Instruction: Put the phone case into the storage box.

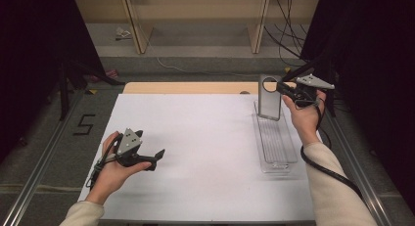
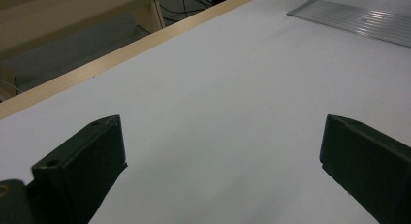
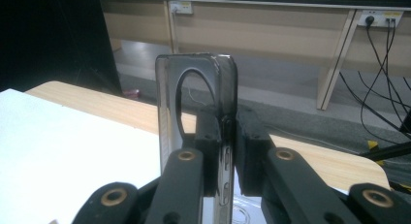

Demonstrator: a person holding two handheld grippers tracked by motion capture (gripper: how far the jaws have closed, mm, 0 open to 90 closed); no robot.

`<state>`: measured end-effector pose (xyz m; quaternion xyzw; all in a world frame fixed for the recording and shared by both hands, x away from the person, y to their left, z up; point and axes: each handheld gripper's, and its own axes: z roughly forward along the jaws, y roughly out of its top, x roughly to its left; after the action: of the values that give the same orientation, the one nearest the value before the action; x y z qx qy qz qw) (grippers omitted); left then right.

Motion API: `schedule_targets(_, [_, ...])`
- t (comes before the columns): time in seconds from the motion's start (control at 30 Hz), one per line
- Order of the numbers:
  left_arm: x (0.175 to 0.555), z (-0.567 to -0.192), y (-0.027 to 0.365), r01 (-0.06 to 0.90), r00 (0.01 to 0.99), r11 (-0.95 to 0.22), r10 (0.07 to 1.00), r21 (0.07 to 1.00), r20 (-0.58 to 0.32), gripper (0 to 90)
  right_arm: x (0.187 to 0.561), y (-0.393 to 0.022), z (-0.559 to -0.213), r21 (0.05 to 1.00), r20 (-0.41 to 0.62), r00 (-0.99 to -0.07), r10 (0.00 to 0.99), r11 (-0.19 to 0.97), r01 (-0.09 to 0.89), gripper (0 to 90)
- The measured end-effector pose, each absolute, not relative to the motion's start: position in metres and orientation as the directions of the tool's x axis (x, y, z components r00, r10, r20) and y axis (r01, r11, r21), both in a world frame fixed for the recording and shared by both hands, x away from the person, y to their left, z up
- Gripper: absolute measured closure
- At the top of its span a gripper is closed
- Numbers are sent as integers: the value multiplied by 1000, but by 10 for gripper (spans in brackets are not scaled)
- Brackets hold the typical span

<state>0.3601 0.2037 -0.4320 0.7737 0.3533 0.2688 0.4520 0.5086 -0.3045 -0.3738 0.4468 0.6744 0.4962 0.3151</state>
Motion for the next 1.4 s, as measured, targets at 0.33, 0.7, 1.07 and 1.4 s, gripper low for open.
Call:
schedule_targets(0.33, [360, -432, 204, 304, 605, -342, 790, 889, 97, 21, 510, -303, -375, 950, 19, -405, 914, 110, 293, 822])
schedule_targets(0.7, [360, -432, 204, 305, 605, -340, 790, 889, 95, 21, 512, -303, -378, 947, 16, -404, 915, 116, 300, 822])
schedule_targets(1.07, [360, -432, 203, 305, 606, -340, 790, 889, 94, 21, 513, -303, -381, 944, 15, -404, 914, 120, 308, 822])
schedule_targets(1.4, [360, -433, 203, 306, 607, -341, 789, 889, 94, 20, 514, -302, -384, 941, 14, -405, 914, 125, 316, 822])
